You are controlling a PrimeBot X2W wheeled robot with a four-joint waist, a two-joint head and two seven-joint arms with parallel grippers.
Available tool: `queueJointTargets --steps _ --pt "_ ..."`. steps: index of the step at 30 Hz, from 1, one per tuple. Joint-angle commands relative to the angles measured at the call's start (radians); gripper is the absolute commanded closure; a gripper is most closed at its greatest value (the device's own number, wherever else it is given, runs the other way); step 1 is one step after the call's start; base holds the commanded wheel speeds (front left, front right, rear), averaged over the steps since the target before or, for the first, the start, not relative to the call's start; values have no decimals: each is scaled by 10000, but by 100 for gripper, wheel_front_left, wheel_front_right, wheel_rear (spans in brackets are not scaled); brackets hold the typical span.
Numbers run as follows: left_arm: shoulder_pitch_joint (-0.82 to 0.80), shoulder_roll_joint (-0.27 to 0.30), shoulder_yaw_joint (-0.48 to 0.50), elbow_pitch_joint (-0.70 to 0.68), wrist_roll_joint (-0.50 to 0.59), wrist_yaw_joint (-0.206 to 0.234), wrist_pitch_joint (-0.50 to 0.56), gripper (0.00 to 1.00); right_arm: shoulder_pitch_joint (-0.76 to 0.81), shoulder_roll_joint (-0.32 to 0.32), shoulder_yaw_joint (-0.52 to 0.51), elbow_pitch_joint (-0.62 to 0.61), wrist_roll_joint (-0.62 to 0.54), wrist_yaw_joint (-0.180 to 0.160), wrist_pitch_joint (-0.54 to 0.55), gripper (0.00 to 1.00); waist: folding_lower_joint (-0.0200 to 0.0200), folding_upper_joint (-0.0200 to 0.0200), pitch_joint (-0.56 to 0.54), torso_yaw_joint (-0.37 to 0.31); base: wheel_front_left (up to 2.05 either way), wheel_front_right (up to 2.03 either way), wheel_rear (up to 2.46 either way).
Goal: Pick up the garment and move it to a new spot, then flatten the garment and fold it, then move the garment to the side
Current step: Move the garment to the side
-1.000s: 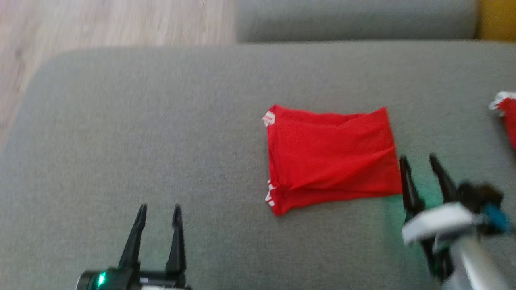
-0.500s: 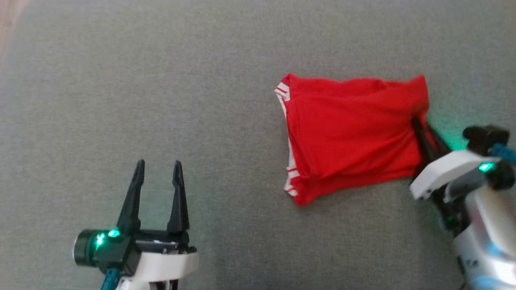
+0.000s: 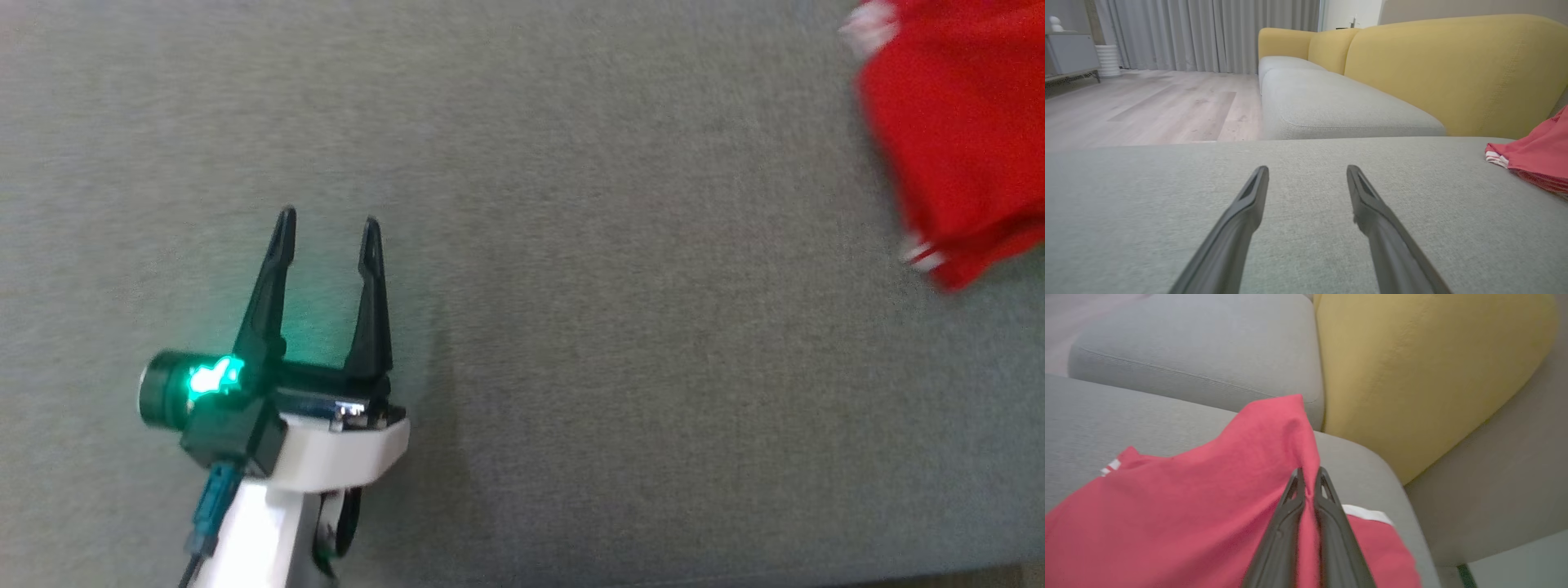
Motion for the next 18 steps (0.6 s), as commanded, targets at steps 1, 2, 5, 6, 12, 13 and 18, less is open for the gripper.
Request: queueJointTargets --steps 1,2,5,6,12,13,18 --pt "-226 -12 215 -218 153 -72 -51 0 473 -688 -575 -695 60 -7 347 100 -2 0 560 -490 0 0 0" --pt "-323 -12 196 -184 162 -97 -51 0 581 -847 -936 -880 64 -7 543 100 -2 0 641 -538 0 0 0" --pt "-606 -12 104 -86 155 -128 -51 0 954 -1175 -1940 -1240 38 -7 1109 100 -2 0 831 -596 0 0 0" --pt "-687 -12 75 -57 147 -125 -51 0 1070 -1248 -2263 -1302 -5 -7 1242 100 -2 0 871 -597 0 0 0" --pt "-951 -12 2 144 65 -153 -51 0 1229 -1014 -3091 -1695 -514 -7 820 0 -2 0 789 -529 0 0 0" --pt "-960 -12 4 180 46 -151 -51 0 1180 -827 -2980 -1850 -651 -7 496 0 -2 0 693 -501 0 0 0" --pt "-737 -13 94 310 -194 34 -51 0 1215 704 -1423 -2212 -1421 -7 -863 0 -2 0 -152 -271 0 0 0"
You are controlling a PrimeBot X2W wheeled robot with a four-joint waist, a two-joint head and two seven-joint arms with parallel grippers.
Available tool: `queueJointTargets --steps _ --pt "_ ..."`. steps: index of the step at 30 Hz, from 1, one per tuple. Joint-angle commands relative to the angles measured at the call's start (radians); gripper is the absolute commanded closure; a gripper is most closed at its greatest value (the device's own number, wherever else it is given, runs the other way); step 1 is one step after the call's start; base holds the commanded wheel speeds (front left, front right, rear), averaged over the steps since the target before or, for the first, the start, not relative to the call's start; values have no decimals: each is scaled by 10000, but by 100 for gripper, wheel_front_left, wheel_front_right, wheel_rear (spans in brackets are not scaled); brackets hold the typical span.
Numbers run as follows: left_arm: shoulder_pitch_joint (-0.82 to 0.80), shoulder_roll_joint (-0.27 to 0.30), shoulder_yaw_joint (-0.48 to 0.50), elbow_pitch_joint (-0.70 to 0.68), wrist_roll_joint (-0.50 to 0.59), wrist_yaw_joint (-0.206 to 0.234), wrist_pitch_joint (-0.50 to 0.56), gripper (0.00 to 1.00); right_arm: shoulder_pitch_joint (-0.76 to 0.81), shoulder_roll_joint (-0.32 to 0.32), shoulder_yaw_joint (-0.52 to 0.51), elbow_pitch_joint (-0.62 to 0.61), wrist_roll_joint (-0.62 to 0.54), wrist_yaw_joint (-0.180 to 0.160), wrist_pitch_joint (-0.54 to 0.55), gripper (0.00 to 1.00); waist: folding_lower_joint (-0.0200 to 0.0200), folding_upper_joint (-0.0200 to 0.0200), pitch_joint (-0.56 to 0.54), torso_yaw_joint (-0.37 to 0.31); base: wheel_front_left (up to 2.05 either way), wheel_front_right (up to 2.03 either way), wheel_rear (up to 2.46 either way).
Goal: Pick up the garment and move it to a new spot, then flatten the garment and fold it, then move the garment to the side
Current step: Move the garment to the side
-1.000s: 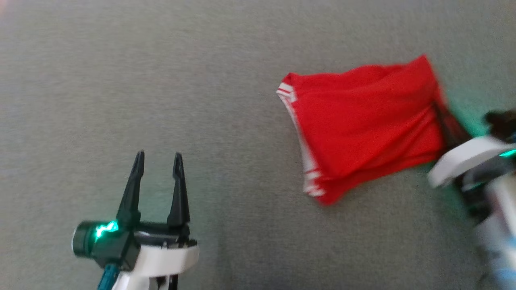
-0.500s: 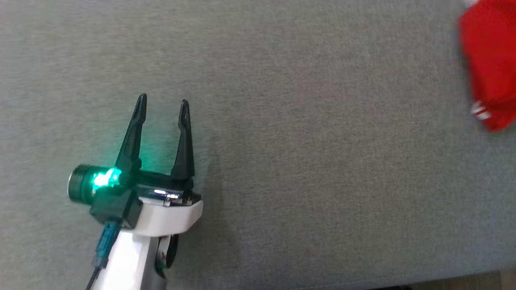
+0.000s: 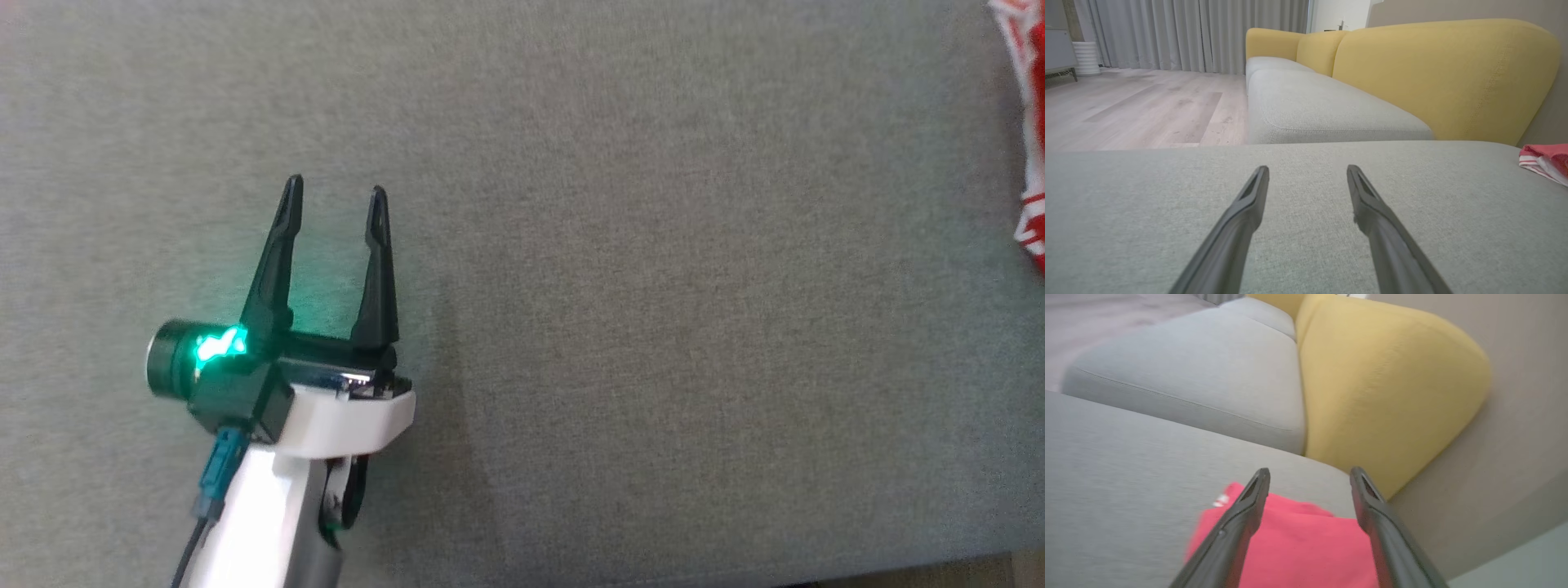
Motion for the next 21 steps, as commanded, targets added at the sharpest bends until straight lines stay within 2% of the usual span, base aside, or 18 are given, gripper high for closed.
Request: queueJointTargets --steps 1,7,11,12,17,21 --pt "220 -1 298 -268 -58 69 -49 0 136 -21 252 -299 -69 -7 -233 0 0 0 -532 173 0 0 0" --pt "920 -1 476 -80 -174 185 -49 0 61 2217 2491 1191 0 -7 -2361 0 0 0 -1791 410 0 0 0" --pt "1565 -1 623 56 -263 433 -49 0 176 3502 3430 2470 17 -7 -3825 0 0 0 -2682 557 0 0 0" --pt "1872 -1 712 86 -355 582 -49 0 366 4054 3716 2731 81 -7 -4037 0 0 0 -3090 633 0 0 0" --pt "2612 -1 850 -94 -541 1026 -49 0 1446 4725 3778 1620 -228 -7 -4062 0 0 0 -3920 815 0 0 0" --pt "3210 -1 919 -211 -623 1294 -49 0 2535 4975 3661 1499 -169 -7 -4064 0 0 0 -4475 946 0 0 0"
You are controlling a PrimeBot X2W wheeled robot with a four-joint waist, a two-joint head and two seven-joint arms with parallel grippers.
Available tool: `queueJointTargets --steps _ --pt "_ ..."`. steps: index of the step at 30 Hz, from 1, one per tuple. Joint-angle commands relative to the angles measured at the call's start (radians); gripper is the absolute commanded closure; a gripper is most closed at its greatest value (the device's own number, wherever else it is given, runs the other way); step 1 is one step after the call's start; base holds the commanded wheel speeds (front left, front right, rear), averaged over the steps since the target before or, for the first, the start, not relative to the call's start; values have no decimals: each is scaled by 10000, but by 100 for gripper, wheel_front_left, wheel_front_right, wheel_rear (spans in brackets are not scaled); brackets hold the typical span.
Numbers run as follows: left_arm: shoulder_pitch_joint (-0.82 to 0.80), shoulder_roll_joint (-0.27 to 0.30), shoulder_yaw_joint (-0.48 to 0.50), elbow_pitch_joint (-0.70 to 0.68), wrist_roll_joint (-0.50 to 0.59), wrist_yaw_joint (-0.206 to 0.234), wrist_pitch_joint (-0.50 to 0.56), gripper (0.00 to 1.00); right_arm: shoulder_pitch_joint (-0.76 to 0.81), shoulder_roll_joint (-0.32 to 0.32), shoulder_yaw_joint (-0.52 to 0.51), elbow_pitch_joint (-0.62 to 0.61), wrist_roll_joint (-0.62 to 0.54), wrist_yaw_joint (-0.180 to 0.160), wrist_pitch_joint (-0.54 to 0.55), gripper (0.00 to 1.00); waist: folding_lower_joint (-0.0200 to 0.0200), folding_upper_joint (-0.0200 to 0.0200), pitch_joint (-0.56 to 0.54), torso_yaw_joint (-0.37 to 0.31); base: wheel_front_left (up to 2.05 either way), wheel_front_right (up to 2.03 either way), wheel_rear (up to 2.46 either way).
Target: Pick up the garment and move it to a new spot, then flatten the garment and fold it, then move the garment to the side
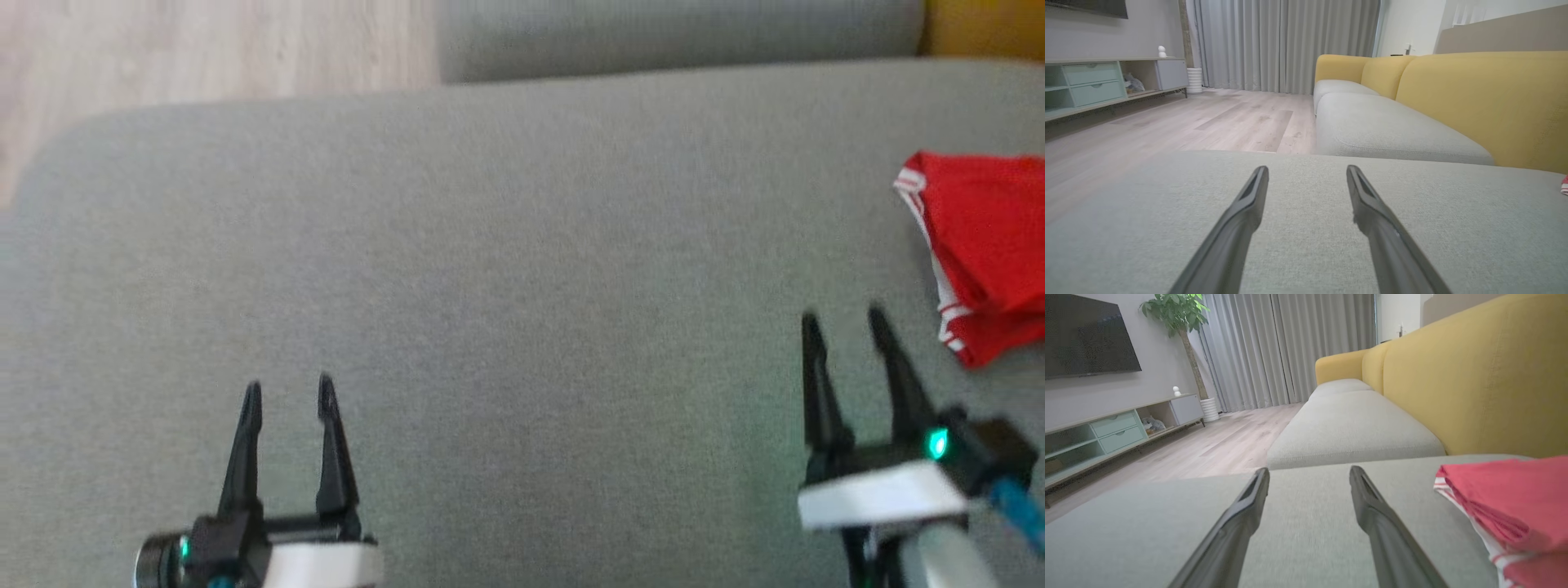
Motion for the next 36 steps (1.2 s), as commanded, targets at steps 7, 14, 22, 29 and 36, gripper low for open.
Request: queueJointTargets --steps 7,14,22,29,36 --pt "584 -9 414 -308 201 149 -51 0 730 143 172 -219 -1 -7 -75 0 3 -1 -965 237 0 0 0" --pt "651 -9 469 -238 475 30 -51 0 783 148 191 -131 156 -7 -75 0 3 -1 -1141 186 0 0 0" --pt "1022 12 38 771 429 26 5 100 1182 188 29 904 178 0 11 100 3 -1 -1225 138 0 0 0" --pt "938 64 133 820 -409 -92 134 100 1131 137 10 970 979 0 150 100 3 -1 -1226 115 0 0 0" --pt "764 115 234 927 -1292 -263 290 100 1008 87 -21 1013 1822 -1 306 100 3 -1 -1229 93 0 0 0"
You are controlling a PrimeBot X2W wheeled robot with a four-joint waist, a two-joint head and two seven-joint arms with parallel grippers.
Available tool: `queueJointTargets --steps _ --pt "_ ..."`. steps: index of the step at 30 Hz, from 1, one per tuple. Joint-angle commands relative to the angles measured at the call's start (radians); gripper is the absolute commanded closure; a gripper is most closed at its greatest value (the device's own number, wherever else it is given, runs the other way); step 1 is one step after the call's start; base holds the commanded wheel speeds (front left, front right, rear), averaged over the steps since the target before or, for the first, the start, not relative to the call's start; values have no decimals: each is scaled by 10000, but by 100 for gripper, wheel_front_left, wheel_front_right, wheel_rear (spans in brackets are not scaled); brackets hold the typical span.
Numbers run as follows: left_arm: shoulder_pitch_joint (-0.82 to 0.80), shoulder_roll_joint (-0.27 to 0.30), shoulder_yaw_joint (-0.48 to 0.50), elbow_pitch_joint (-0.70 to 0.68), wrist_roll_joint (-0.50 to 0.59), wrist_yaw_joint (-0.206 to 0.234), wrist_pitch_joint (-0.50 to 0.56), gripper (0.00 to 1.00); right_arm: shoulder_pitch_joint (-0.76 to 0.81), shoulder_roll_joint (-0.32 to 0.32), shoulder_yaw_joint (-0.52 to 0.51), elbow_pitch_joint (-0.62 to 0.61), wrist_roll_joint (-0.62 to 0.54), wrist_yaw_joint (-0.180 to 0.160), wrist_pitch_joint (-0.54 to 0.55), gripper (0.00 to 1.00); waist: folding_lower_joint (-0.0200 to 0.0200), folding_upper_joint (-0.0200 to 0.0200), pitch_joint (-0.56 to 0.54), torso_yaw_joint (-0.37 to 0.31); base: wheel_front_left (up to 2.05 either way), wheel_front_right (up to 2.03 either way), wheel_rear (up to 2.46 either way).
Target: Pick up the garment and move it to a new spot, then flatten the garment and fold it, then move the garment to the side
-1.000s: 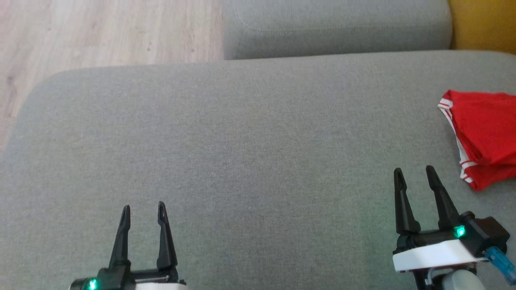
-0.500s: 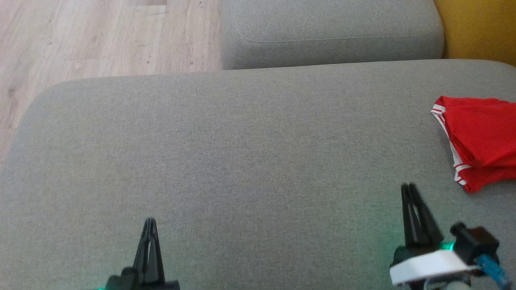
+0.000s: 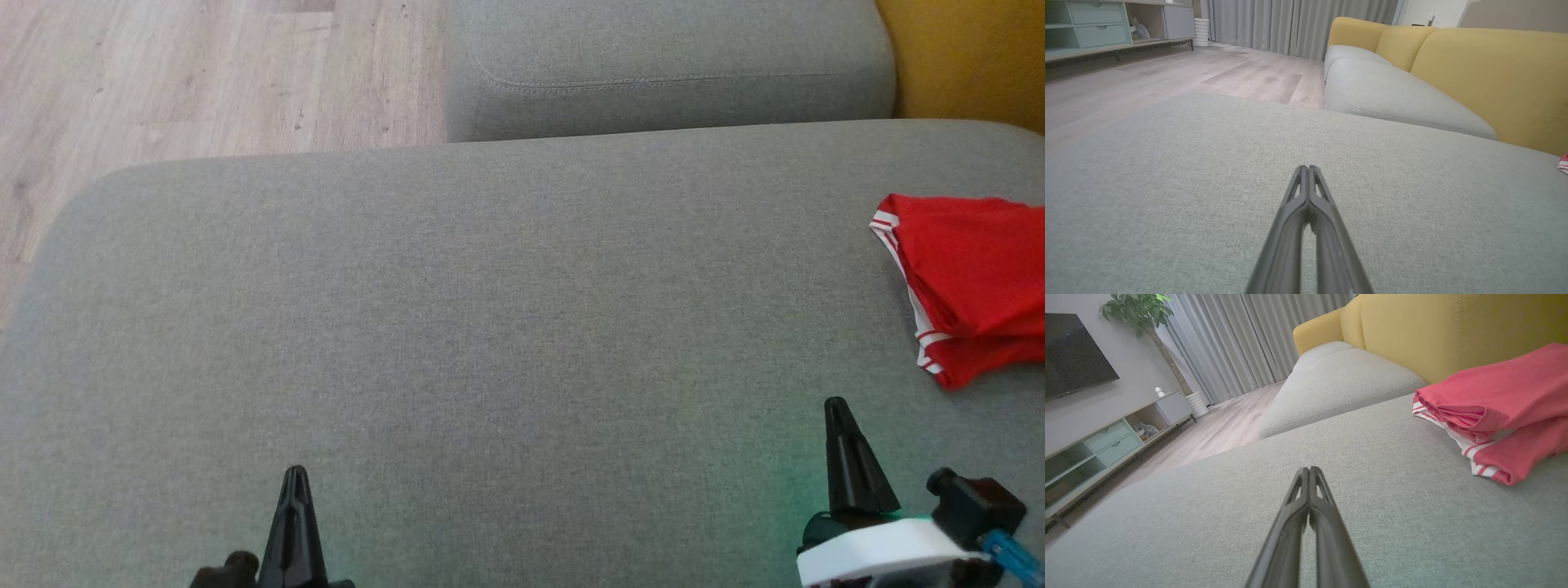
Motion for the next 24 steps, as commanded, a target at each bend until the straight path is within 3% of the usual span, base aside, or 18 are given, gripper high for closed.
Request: queueJointTargets --steps 1,24 --pt "-431 78 167 -239 -280 -77 34 100 -422 -107 -38 -284 292 -1 58 100 0 0 0 -4 0 0 0" --pt "-942 195 540 12 -2998 -584 552 100 -771 -213 -197 -187 2877 -2 591 100 0 0 -9 -75 0 0 0"
